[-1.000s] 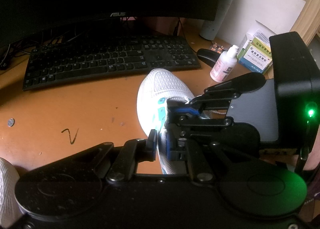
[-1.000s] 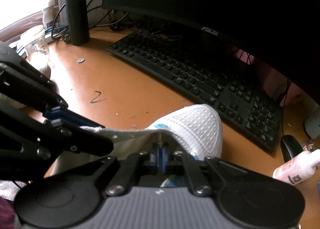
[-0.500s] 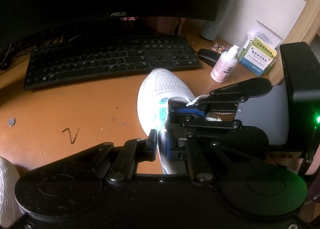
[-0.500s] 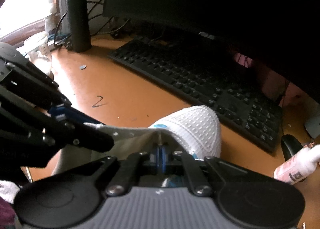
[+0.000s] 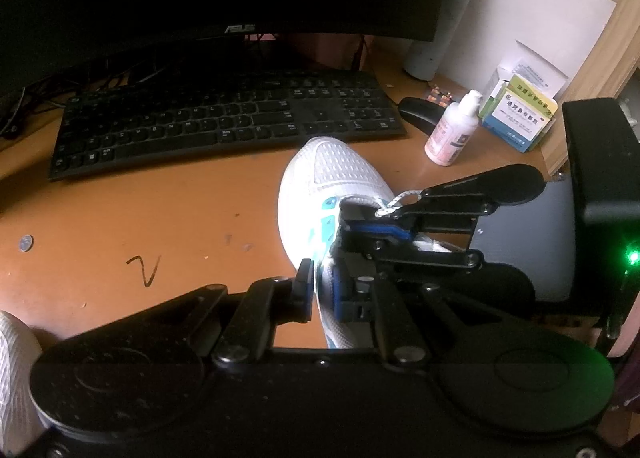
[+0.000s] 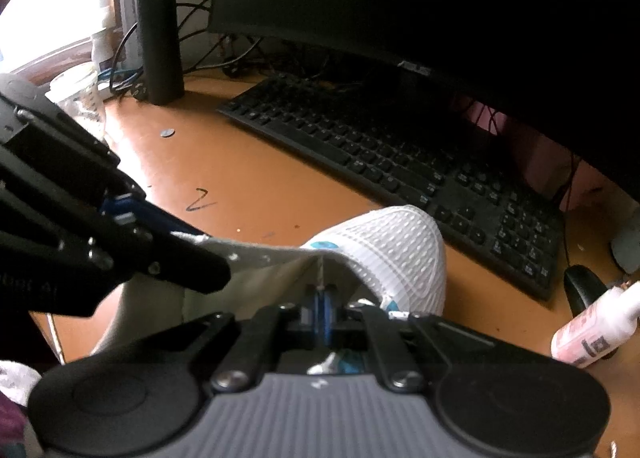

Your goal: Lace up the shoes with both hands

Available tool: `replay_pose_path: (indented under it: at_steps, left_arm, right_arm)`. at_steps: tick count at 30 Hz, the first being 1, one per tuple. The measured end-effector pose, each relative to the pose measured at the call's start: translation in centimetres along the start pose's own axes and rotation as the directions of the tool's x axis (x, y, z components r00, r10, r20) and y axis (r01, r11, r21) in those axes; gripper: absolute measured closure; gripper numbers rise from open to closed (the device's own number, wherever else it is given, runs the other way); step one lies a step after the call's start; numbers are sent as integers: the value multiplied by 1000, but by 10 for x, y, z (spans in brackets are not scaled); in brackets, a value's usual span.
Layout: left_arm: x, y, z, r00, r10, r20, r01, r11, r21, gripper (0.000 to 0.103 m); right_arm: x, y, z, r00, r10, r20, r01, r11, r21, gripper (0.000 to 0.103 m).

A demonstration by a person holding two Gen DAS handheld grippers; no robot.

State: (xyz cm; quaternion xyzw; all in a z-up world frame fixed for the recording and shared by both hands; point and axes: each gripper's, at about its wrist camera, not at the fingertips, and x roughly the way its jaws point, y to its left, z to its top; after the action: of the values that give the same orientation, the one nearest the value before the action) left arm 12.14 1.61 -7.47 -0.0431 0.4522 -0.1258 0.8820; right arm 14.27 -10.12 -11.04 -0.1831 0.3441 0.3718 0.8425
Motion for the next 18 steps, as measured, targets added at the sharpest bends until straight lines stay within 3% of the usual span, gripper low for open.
replay_pose_path:
  at_steps: [7, 18]
  left_arm:
    - [-11, 3, -8, 1000, -9, -3, 9, 1000, -6, 96]
    - [-5, 10, -2, 1000, -10, -4, 10, 1000, -6, 96]
  right_arm:
    - [0, -2, 0, 1000, -3, 2, 3, 999, 48, 100]
    - [0, 1, 0, 1000, -4, 9, 4, 1000, 16, 100]
